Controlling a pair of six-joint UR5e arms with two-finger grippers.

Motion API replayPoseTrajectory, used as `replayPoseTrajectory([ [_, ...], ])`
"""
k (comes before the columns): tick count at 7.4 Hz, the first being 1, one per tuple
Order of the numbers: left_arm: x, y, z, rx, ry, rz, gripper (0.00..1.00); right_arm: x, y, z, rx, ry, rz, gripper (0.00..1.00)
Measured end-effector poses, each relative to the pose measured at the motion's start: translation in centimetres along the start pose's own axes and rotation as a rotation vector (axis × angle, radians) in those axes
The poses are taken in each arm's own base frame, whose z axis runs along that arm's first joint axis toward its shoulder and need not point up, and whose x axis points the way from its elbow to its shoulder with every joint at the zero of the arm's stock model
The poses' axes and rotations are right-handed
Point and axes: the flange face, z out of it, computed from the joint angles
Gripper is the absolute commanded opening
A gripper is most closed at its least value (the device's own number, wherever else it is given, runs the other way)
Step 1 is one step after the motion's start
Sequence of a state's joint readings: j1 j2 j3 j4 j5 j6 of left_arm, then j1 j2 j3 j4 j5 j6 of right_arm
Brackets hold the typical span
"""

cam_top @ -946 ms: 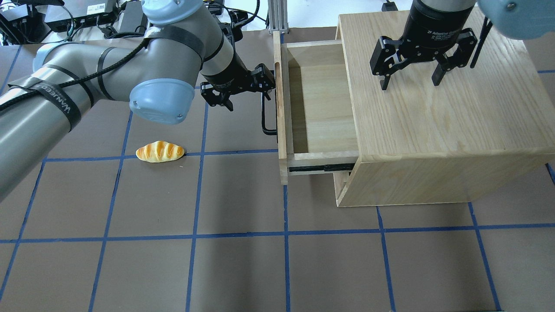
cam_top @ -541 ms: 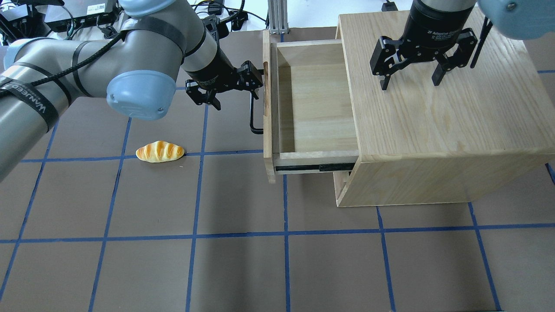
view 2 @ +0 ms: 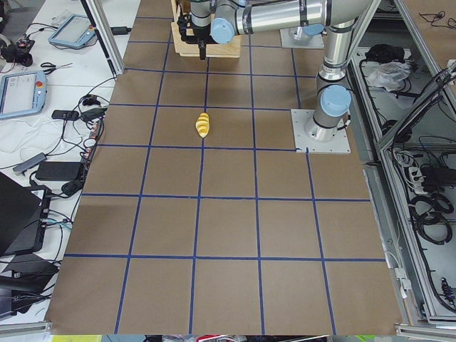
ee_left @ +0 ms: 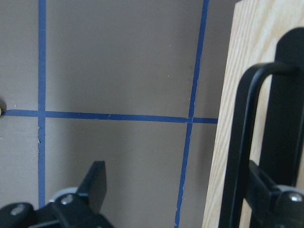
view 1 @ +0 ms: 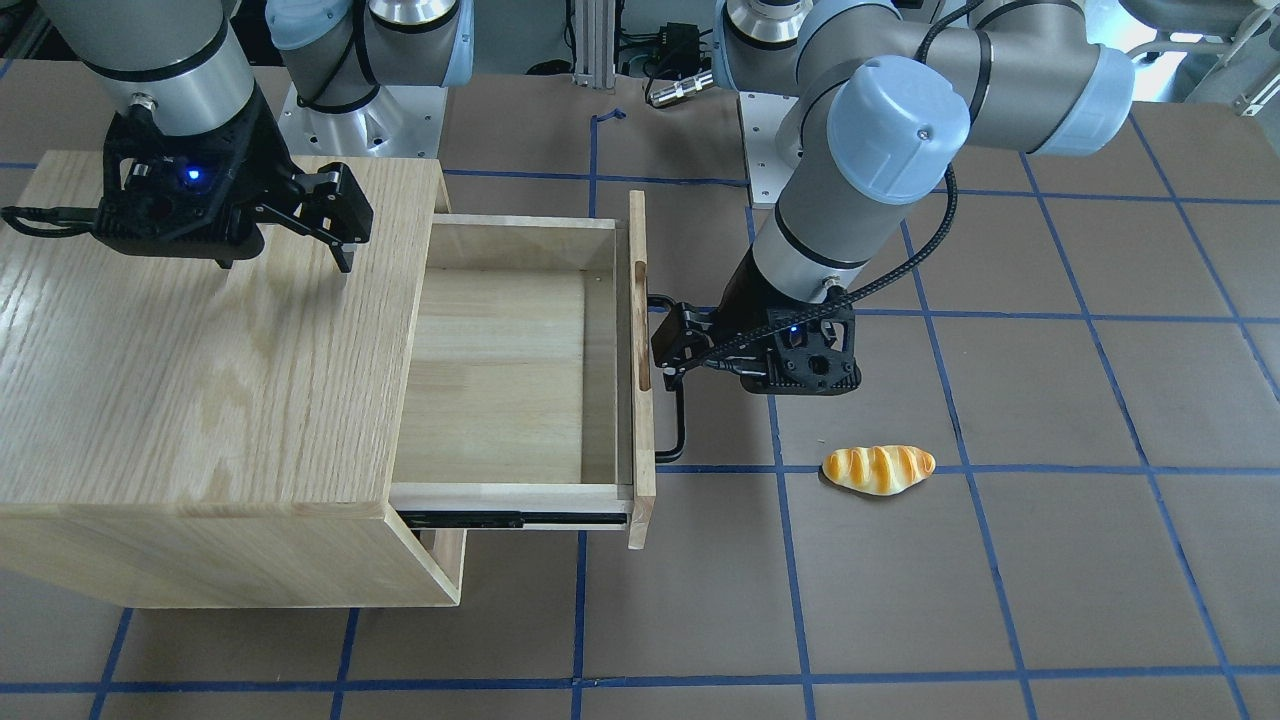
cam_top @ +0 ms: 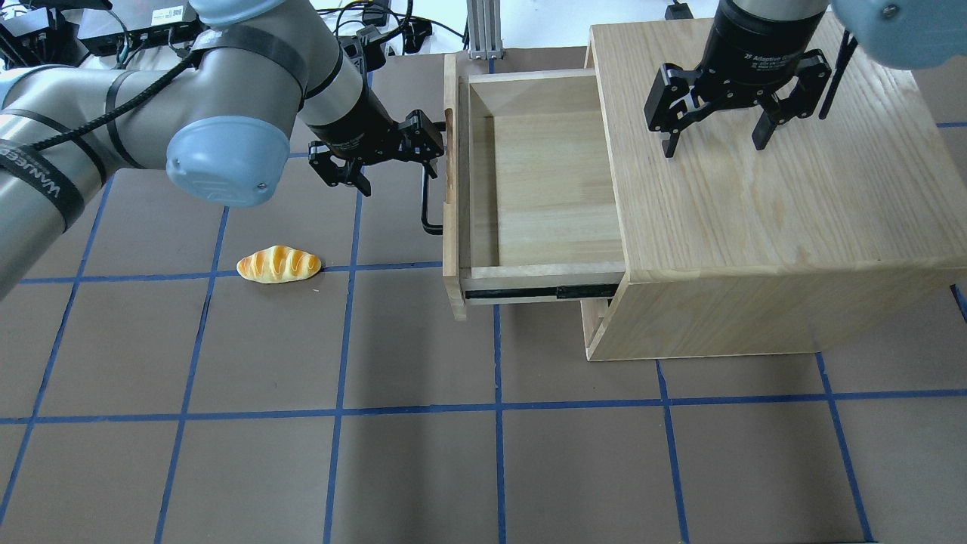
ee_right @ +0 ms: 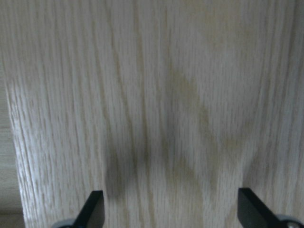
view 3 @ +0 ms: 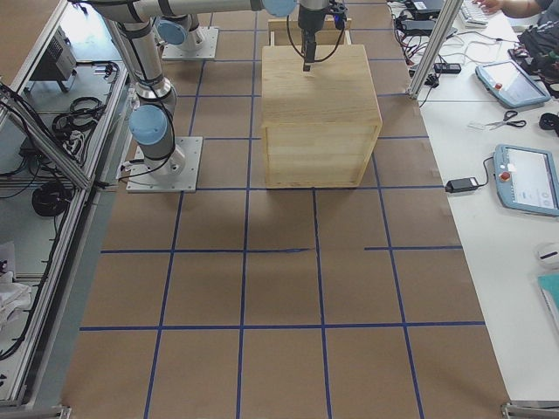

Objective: Open upper drawer

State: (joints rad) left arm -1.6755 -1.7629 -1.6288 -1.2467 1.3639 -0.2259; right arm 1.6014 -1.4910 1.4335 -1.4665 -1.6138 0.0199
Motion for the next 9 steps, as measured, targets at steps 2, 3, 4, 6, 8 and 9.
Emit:
replayPoseTrajectory([
  [2,-1.8,0.2,-2.4,-0.015,-0.007,-0.016,1.0,0.0,0.0,0.0,0.0,0.0,0.0,1.0],
  [3,-2.9,0.3,-4.7,-0.022,-0.01,-0.039,1.0,0.0,0.0,0.0,0.0,0.0,0.0,1.0],
  [4,-4.7,0.5,-7.8,-0.028,-0.023,-0.049,1.0,0.0,0.0,0.0,0.0,0.0,0.0,1.0],
  [6,-9.4,1.5,-13.8,-0.018,-0.139,-0.04,1.0,0.0,0.0,0.0,0.0,0.0,-0.001,1.0],
  [8,-10.9,3.0,-16.5,0.004,-0.272,-0.015,1.0,0.0,0.0,0.0,0.0,0.0,-0.001,1.0],
  [9,-9.8,3.6,-16.7,0.01,-0.293,0.014,1.0,0.0,0.0,0.0,0.001,0.0,-0.001,1.0],
])
